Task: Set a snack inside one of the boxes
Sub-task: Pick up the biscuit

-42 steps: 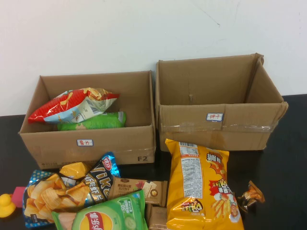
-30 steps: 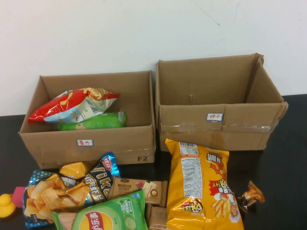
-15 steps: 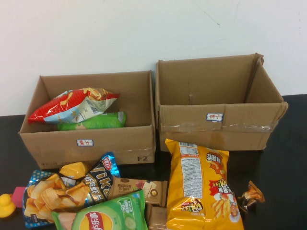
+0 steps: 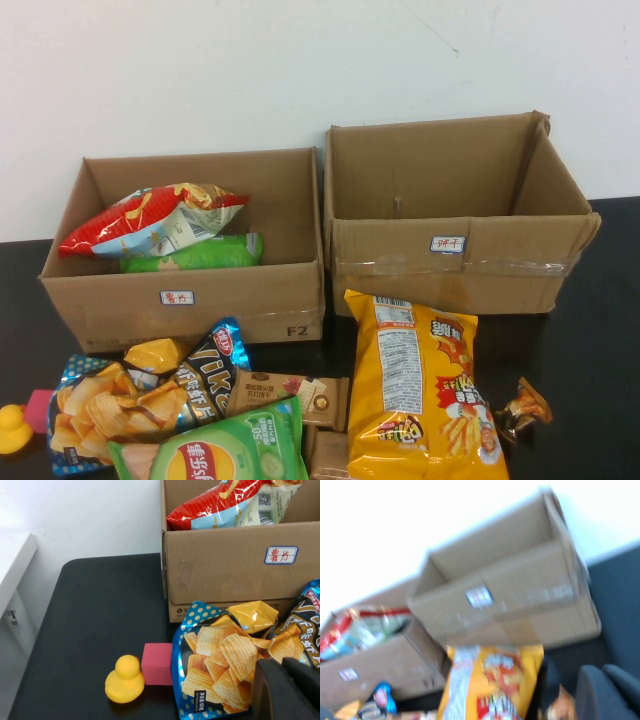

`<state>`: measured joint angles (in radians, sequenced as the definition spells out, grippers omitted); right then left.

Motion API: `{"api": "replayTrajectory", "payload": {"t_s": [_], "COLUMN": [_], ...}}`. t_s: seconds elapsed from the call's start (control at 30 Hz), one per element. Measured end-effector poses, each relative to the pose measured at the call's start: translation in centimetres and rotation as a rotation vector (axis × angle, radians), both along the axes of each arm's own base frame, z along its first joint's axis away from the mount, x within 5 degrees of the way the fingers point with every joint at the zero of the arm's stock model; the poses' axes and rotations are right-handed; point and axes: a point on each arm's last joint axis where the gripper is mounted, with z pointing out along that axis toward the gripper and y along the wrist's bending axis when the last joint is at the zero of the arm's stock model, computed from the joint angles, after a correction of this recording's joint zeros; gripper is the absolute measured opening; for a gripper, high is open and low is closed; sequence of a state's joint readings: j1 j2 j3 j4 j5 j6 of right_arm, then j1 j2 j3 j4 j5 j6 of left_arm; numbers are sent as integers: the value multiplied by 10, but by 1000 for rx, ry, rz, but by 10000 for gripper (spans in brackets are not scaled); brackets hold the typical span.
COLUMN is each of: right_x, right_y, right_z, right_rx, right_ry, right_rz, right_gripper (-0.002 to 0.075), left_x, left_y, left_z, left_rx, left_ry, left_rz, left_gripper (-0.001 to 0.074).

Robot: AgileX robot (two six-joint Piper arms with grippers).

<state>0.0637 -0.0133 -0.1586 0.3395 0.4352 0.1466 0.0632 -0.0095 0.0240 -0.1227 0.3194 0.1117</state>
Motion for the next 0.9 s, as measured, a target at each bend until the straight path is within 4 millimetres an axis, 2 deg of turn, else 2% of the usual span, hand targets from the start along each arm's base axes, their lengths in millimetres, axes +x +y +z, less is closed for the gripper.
{"api": "replayTrajectory", "payload": {"t_s": [0.07, 0.17, 0.3, 0.37, 0.53, 0.7, 0.9], "right_x": [-7, -16, -17, -11, 14, 37, 60], "right_y": [-1, -3, 0, 4, 14, 20, 29], "right_z": [24, 51, 69, 74, 82, 86, 73], "right_rx": [-52, -166, -390, -506, -657, -683, -683], "right_ry": [-65, -135, -80, -4, 157, 317, 486], "right_rz": [-1, 6, 104, 201, 445, 608, 760], "right_gripper": [-1, -1, -1, -1, -1, -1, -1], "left_x": [0, 0, 0, 0, 0, 0, 0], "left_y": [0, 0, 0, 0, 0, 0, 0], "left_z": [0, 0, 0, 0, 0, 0, 0], "left_rx": [0, 0, 0, 0, 0, 0, 0], "left_ry": [0, 0, 0, 0, 0, 0, 0], "left_rz": [0, 0, 0, 0, 0, 0, 0], "left_gripper": [-1, -1, -1, -1, -1, -1, -1]}}
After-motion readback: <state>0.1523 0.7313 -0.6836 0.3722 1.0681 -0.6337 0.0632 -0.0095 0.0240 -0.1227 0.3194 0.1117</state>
